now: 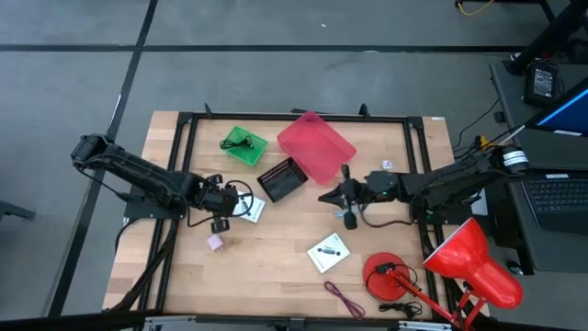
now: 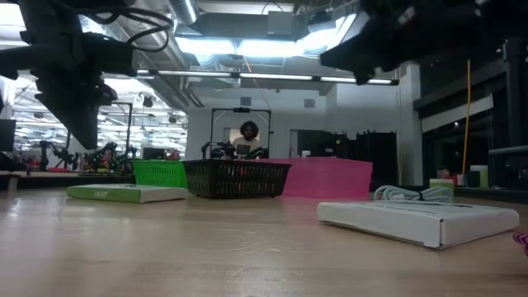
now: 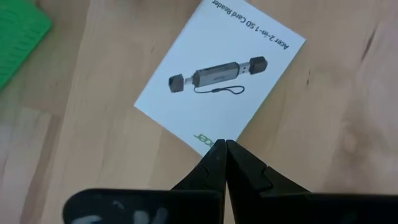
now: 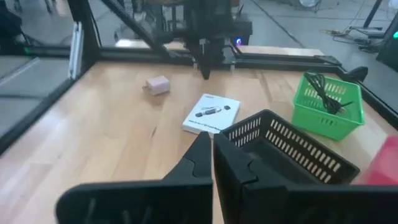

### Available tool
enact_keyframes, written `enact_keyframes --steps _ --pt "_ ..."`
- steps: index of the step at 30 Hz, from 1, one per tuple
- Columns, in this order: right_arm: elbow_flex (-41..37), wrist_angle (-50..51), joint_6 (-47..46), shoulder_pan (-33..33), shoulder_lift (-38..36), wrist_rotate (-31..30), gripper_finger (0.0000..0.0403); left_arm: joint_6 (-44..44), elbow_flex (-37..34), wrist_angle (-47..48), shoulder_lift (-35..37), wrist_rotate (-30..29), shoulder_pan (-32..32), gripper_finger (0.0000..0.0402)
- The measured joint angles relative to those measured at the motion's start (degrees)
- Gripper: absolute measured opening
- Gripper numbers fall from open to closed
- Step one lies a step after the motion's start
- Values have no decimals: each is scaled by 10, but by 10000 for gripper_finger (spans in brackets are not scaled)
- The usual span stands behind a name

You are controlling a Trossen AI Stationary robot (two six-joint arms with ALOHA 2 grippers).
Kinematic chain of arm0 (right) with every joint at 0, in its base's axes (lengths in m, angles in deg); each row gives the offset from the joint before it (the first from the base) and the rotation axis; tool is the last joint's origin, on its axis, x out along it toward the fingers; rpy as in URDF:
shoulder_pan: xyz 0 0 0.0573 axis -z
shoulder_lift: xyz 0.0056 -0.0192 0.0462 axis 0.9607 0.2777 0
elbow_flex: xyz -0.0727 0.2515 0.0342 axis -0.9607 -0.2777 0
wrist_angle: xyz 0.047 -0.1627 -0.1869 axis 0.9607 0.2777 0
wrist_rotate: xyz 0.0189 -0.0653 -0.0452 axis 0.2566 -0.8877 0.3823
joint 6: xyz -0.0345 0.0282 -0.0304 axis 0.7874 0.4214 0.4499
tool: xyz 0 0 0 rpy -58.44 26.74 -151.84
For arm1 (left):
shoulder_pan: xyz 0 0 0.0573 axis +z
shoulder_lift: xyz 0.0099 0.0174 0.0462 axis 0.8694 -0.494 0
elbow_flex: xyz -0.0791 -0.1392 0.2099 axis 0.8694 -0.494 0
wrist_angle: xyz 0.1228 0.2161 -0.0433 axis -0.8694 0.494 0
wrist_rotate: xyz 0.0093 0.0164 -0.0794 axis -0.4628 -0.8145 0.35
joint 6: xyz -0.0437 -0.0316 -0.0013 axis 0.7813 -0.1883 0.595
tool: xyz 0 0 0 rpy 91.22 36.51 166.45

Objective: Pick and place items into bin
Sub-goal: Put the left white card reader box into the red bin

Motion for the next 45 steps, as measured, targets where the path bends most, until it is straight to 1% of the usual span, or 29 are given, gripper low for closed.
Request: enact_keyframes --steps 8,14,20,25,30,37,45 --pt "64 3 13 0 100 0 0 22 0 35 0 -7 0 3" --pt "90 1 13 0 138 0 0 25 0 35 0 -8 0 3" --pt "91 0 12 0 146 0 0 41 0 34 -12 -9 0 2" --pt "91 0 9 0 146 0 0 37 0 26 -48 5 -1 3" --pt "91 -1 9 0 146 0 0 35 0 20 -78 -8 -7 2" --pt "91 -2 9 0 146 0 1 35 0 7 -108 1 -7 3" --pt "91 -2 8 0 146 0 1 11 0 -24 -117 4 -7 2"
